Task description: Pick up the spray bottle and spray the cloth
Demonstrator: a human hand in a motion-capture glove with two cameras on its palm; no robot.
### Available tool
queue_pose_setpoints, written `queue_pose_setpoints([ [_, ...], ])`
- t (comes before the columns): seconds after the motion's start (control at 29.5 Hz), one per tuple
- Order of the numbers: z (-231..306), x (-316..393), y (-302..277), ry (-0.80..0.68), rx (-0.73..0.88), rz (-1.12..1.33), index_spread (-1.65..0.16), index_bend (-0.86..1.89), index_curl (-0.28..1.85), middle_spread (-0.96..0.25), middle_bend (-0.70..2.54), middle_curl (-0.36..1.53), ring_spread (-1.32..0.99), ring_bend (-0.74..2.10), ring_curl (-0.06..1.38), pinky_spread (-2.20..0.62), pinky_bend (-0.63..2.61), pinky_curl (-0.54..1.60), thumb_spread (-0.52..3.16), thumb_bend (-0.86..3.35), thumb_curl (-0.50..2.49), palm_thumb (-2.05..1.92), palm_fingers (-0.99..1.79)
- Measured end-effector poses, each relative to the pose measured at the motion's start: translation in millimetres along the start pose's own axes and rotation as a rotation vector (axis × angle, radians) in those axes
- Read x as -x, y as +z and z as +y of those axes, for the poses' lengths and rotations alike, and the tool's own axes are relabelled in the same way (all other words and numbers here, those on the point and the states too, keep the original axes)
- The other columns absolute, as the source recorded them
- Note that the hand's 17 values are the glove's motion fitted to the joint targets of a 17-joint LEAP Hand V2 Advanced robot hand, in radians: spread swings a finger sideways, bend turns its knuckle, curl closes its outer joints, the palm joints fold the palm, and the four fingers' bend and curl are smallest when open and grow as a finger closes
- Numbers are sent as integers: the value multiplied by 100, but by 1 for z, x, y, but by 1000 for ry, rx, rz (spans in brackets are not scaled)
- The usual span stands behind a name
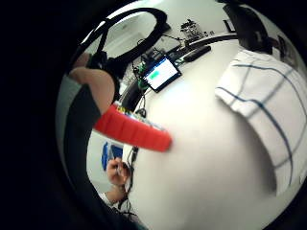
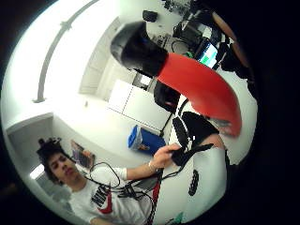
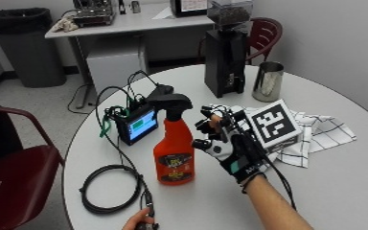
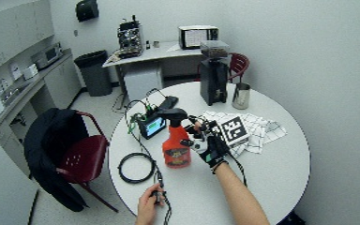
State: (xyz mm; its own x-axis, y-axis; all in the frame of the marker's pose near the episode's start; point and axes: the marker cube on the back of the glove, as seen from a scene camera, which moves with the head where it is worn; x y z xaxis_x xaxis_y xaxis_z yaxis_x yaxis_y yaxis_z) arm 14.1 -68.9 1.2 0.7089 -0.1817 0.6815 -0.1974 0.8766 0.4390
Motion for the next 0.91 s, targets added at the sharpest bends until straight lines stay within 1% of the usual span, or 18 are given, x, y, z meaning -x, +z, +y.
queue_pose_setpoints([
  [0.27, 39, -20, -57, 39, 133, 340, -32, 10, 14, -11, 44, 47, -11, 53, 41, 7, 48, 37, 97, -3, 47, 87, 75],
  [0.44, 57, -20, -91, 84, 159, 492, -32, 12, 16, -10, 42, 46, -8, 47, 39, 11, 45, 36, 99, -3, 45, 84, 72],
  [0.58, 70, -14, -113, 112, 135, 543, -32, 11, 17, -9, 40, 45, -6, 44, 38, 13, 44, 35, 100, -3, 44, 83, 72],
  [0.71, 79, -16, -129, 110, 115, 559, -33, 11, 18, -9, 40, 44, -6, 42, 37, 15, 42, 35, 101, -3, 43, 82, 72],
  [0.91, 83, -21, -137, 101, 113, 602, -33, 10, 18, -9, 40, 44, -5, 41, 37, 16, 41, 35, 103, -2, 42, 82, 73],
])
